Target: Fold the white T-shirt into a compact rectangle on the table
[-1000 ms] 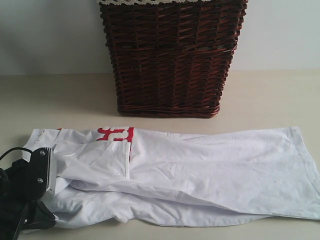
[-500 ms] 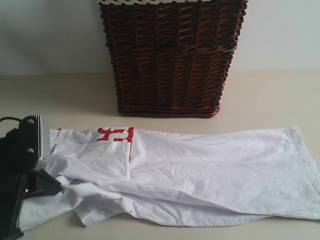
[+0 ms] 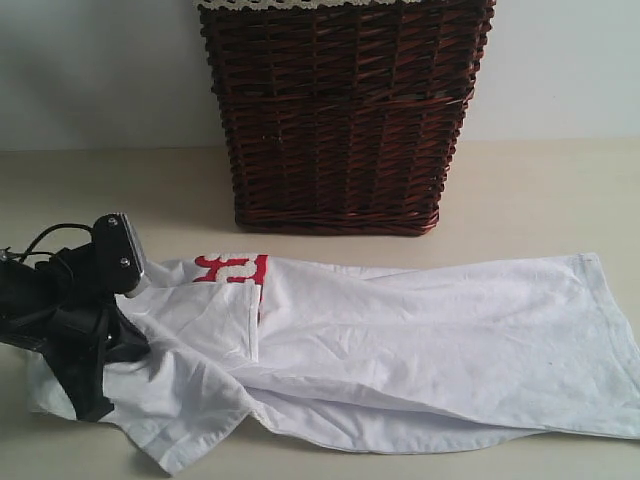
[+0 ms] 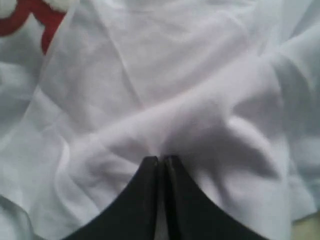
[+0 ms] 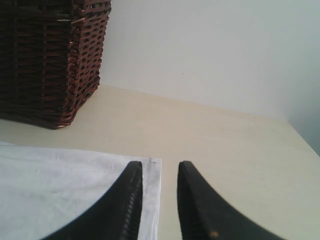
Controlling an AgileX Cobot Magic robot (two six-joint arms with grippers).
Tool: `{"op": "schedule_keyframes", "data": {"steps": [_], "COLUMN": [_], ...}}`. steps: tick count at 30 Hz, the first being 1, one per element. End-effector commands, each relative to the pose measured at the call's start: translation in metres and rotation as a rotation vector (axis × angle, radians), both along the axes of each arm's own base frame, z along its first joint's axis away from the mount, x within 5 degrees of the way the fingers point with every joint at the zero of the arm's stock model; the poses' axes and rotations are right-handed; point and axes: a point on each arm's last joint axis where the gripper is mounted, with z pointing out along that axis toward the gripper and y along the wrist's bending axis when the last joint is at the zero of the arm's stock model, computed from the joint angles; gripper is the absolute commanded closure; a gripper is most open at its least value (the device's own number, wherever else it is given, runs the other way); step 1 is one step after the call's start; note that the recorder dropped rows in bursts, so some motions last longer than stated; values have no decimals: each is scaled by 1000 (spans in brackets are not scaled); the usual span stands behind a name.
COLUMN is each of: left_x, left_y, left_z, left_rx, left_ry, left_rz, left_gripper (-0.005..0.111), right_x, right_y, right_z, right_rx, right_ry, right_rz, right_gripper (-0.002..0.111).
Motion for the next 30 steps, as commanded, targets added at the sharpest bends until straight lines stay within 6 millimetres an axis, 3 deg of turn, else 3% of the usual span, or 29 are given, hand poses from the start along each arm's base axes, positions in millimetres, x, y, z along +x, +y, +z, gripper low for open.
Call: {"op": "schedule_keyframes", "data": {"steps": [1,7,10,11,13,14,15,18,22,27,29,30], "left_x": [12,14,1,-12,-30,-33,-44,-48,-40,-49,-53,-54], "left_y": [5,4,0,0,3,6,14,28,30,31,31,31], "left_z": [-1,12,39,55,62,58,37,15,18,16,15,15], "left_rx": [26,-14,-123,-155,-162,-144,-68,83,60,83,98,100], "left_ry": [-68,-99,-79,-45,49,77,161,173,89,191,236,242], "left_rz": [125,154,175,159,198,225,283,338,408,413,404,403], "left_gripper": [80,47,46,46,46,46,46,46,46,46,53,68], "right_x": [0,0,0,0,0,0,0,0,0,0,0,0], "right_y": [-1,-1,-1,-1,-1,-1,-1,-1,-1,-1,-1,-1], "right_z": [0,0,0,0,0,0,0,0,0,0,0,0], "right_rx": [-1,-1,-1,-1,-1,-1,-1,-1,-1,-1,-1,-1], "right_ry": [-6,-6,-6,-6,-6,-6,-6,-6,-6,-6,-6,-6], "right_rz": [-8,-8,-8,-8,-8,-8,-8,-8,-8,-8,-8,-8], "right_gripper": [83,83,83,83,83,83,83,83,83,83,83,83]}}
